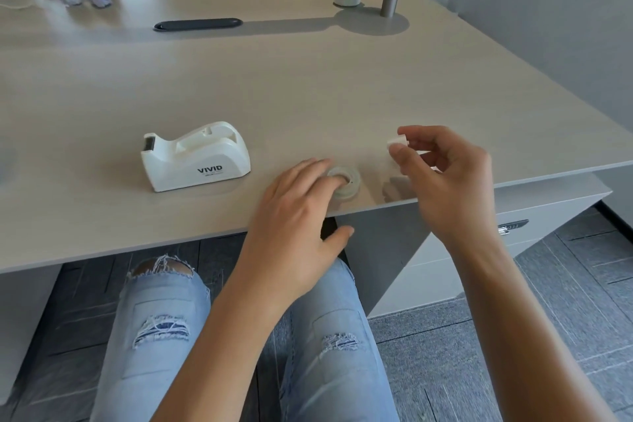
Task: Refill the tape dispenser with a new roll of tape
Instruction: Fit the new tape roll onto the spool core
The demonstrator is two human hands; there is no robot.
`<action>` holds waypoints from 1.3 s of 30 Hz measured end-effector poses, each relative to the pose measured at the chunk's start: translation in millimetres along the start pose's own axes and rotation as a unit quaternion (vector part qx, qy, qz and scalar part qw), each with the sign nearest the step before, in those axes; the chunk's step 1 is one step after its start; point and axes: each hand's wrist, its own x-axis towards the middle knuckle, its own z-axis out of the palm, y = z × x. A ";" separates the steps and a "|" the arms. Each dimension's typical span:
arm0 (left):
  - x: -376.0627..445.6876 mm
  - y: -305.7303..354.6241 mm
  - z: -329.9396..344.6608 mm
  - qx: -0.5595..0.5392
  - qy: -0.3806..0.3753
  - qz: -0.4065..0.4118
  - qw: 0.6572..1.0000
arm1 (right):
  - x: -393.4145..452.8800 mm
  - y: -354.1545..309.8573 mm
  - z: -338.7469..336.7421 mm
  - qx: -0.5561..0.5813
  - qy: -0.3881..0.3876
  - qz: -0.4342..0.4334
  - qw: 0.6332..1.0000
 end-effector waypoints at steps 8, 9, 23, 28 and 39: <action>-18.8 -1.9 1.3 -0.124 0.242 -0.068 0.960 | -17.9 -14.9 9.0 0.048 -0.028 -0.014 0.998; -16.9 1.1 -3.6 -0.200 0.257 -0.116 0.938 | -19.9 -16.6 9.7 0.052 -0.032 -0.015 0.998; -4.6 38.6 -46.3 -0.632 0.196 -0.225 0.715 | -46.8 -51.7 23.2 0.063 -0.037 -0.218 0.973; -9.7 41.5 -42.9 -0.620 0.206 -0.198 0.731 | -46.2 -52.4 26.7 -0.002 -0.008 -0.247 0.969; -7.6 28.0 -39.2 -0.579 0.221 -0.192 0.761 | -40.6 -52.3 30.9 -0.099 -0.006 -0.336 0.937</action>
